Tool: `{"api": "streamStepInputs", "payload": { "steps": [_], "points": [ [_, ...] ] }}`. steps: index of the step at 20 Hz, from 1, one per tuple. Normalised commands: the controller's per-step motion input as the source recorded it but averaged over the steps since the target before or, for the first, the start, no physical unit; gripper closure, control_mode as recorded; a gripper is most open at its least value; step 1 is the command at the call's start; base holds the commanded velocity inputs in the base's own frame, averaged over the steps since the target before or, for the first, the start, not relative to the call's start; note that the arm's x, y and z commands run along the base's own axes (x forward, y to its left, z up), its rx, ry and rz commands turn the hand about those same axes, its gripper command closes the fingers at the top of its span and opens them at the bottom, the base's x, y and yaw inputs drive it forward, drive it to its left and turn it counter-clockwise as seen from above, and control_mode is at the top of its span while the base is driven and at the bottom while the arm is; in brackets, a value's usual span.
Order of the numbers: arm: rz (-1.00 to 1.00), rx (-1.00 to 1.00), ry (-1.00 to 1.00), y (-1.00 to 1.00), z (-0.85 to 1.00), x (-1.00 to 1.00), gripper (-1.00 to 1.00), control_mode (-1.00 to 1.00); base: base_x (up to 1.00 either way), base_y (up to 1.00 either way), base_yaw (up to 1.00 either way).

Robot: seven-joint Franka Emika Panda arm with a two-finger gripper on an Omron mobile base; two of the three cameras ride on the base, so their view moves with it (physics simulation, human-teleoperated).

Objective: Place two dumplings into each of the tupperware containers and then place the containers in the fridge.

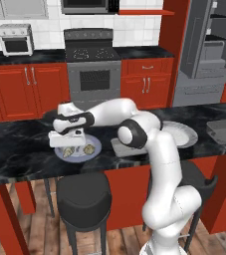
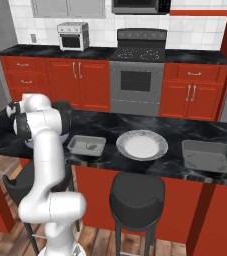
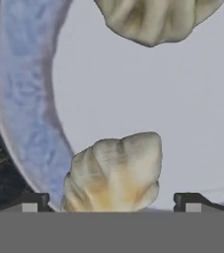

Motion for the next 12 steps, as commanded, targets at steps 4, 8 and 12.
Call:
{"api": "streamStepInputs", "payload": {
  "steps": [4,8,12],
  "points": [
    [-0.03,0.00,-0.07,0.00,-0.36,0.01,1.00,-1.00,0.00,0.00,0.00],
    [-0.01,0.00,-0.01,0.00,-0.08,0.00,1.00,-1.00,0.00,0.00,0.00],
    [0.00,0.00,-0.02,-0.01,0.05,0.00,1.00,-1.00,0.00,0.00,0.00]
  ]
}}
